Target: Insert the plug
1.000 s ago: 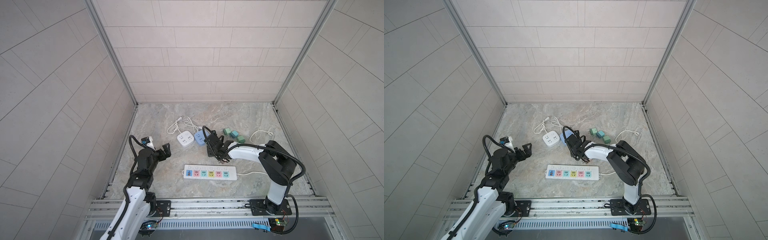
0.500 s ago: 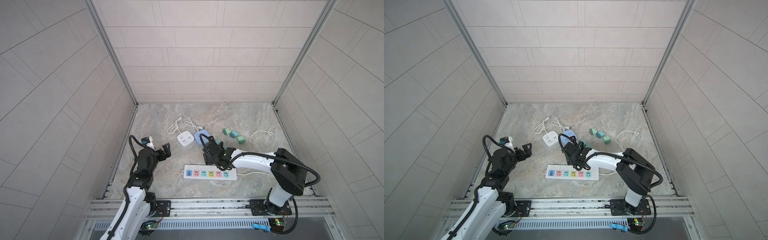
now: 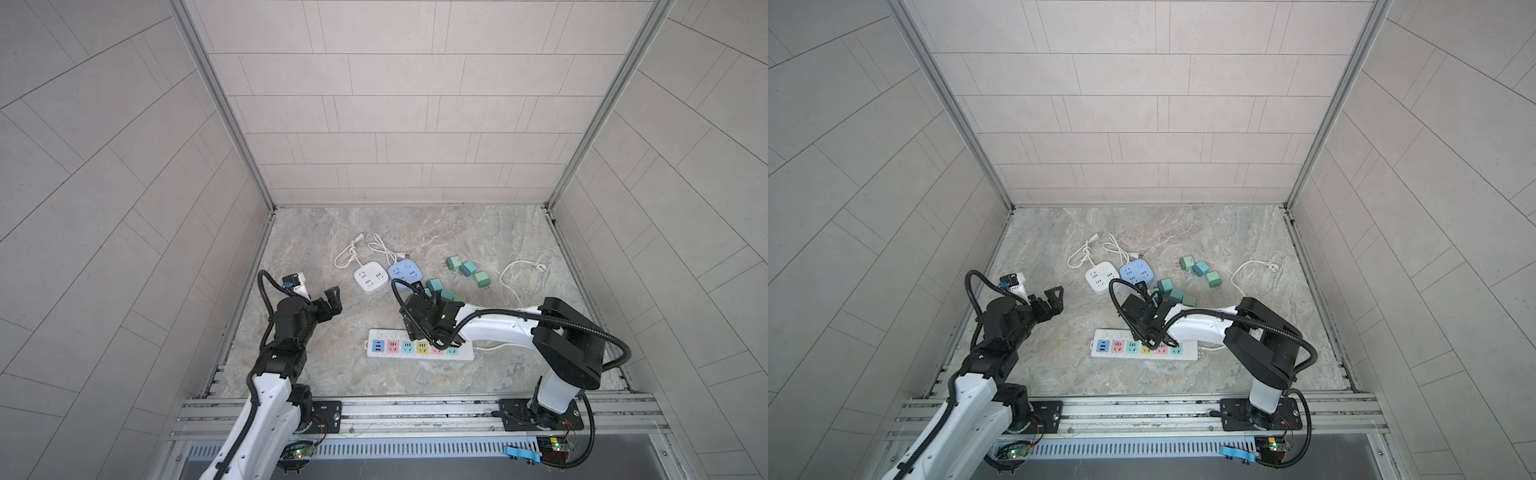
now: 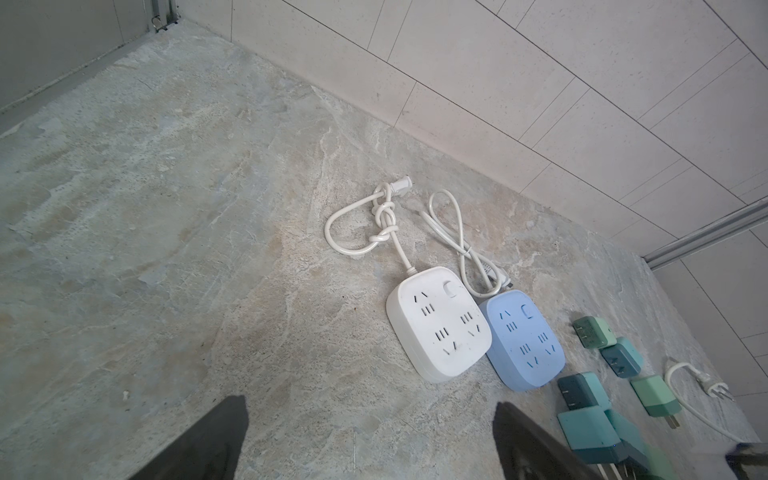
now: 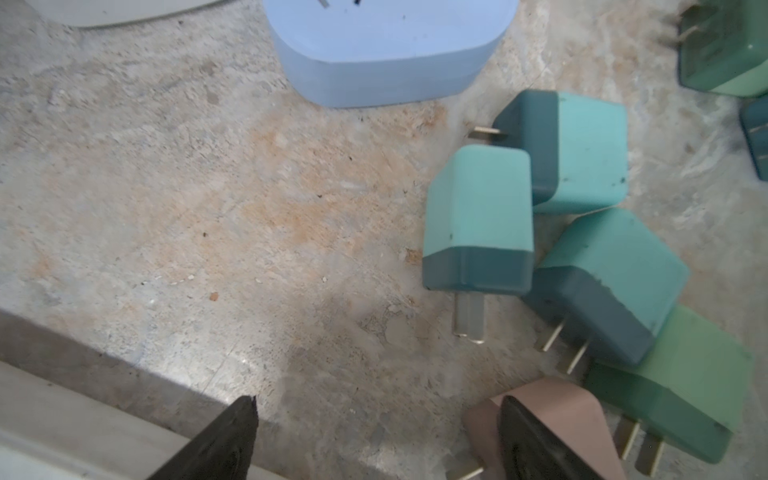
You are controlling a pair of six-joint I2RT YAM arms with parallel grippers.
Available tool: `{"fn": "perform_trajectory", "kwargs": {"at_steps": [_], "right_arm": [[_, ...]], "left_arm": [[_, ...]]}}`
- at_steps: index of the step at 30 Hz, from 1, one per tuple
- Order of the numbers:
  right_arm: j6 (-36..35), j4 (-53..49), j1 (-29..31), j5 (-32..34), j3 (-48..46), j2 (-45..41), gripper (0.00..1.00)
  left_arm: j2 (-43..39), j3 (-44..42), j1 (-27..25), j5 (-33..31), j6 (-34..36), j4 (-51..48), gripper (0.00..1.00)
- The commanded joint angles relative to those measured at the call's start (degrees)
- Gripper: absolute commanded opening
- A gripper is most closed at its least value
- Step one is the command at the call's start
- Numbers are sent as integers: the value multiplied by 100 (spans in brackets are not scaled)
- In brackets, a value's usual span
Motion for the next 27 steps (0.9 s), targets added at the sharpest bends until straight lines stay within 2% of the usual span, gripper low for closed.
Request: {"fn": "perform_trajectory", "kwargs": {"at_steps": [1, 5, 7, 11, 15, 19, 27], "right_arm": [[86, -373, 153, 98, -176, -317, 93], [119, -395, 182, 57, -260, -366, 93], [103, -341, 187, -28, -260, -316, 87], [52, -147, 182, -429, -72, -157, 69], [111, -422, 125, -15, 302, -104, 69], [35, -740, 86, 477, 595, -316, 76], [-385, -664, -581, 216, 819, -224, 76]], "left_arm": [[-54, -53, -31, -5, -76, 53, 100], [-63, -55, -27, -9, -76, 42, 100], [-64, -54, -30, -15, -77, 38, 100], [-64, -58, -30, -12, -74, 40, 100], [-64, -58, -26, -5, -77, 41, 100], [-72, -56, -27, -5, -76, 40, 100], [-81, -63, -23, -13, -85, 36, 100]]}}
